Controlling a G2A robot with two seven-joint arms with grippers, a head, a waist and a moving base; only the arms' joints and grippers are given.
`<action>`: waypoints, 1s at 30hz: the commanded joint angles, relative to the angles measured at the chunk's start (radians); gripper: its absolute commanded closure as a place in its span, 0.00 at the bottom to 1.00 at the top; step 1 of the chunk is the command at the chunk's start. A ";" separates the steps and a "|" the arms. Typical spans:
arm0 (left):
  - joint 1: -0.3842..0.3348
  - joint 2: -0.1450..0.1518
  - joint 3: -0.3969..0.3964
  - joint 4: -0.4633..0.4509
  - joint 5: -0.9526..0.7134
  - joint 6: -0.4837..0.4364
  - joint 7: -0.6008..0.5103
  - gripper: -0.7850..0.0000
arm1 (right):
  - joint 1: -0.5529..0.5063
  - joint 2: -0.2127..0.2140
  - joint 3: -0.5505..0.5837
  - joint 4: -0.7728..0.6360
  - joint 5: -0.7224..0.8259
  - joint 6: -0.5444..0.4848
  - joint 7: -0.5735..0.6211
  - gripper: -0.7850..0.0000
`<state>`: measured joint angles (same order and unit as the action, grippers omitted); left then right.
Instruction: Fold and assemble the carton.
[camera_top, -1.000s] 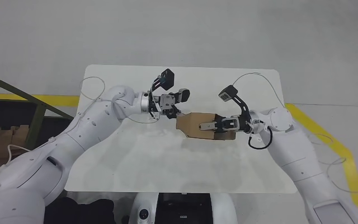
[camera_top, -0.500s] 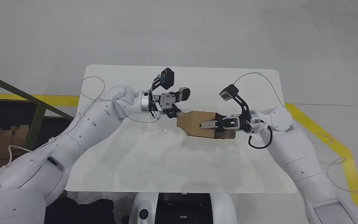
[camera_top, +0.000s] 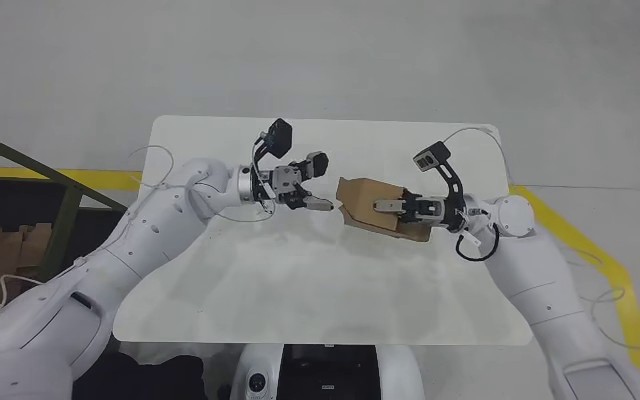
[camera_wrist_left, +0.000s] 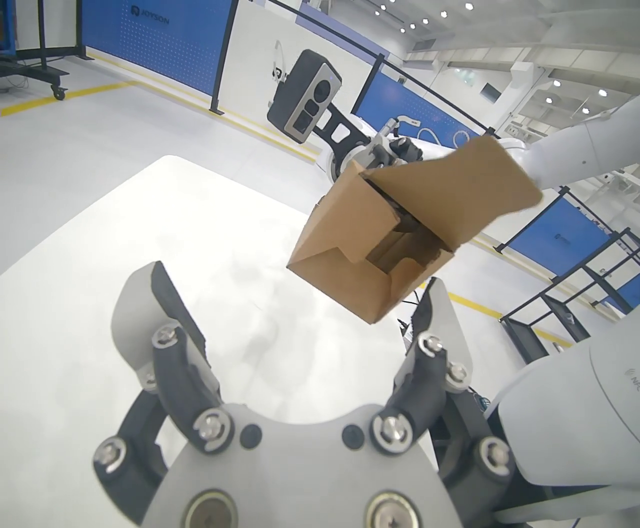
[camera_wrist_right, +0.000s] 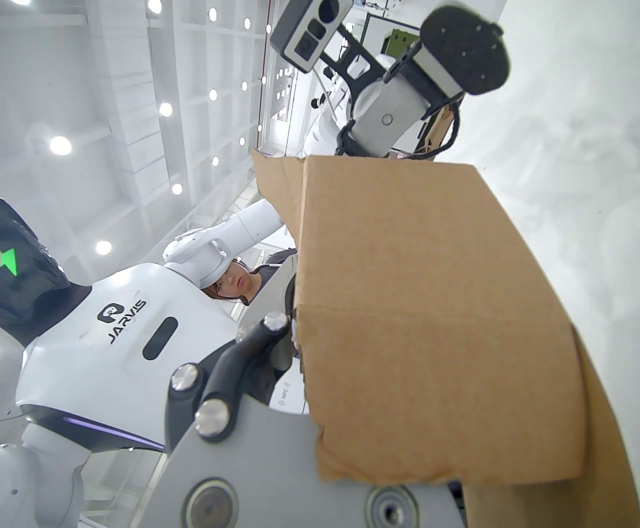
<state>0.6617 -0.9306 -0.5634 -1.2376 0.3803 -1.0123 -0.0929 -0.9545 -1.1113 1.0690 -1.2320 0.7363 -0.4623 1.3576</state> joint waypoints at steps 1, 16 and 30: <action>0.008 0.006 -0.002 -0.012 0.000 0.000 -0.005 0.00 | 0.000 -0.001 0.002 0.004 0.005 -0.001 -0.001 1.00; -0.025 -0.021 0.036 -0.009 -0.012 0.000 -0.055 0.00 | 0.005 -0.014 -0.028 -0.046 -0.054 0.017 -0.045 1.00; -0.058 -0.060 0.054 0.032 -0.017 0.000 -0.072 0.00 | -0.009 -0.013 -0.007 -0.059 -0.073 0.013 -0.070 1.00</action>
<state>0.6033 -0.9908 -0.5075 -1.2080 0.3637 -1.0123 -0.1676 -0.9624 -1.1252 1.0585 -1.2930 0.6640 -0.4479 1.2897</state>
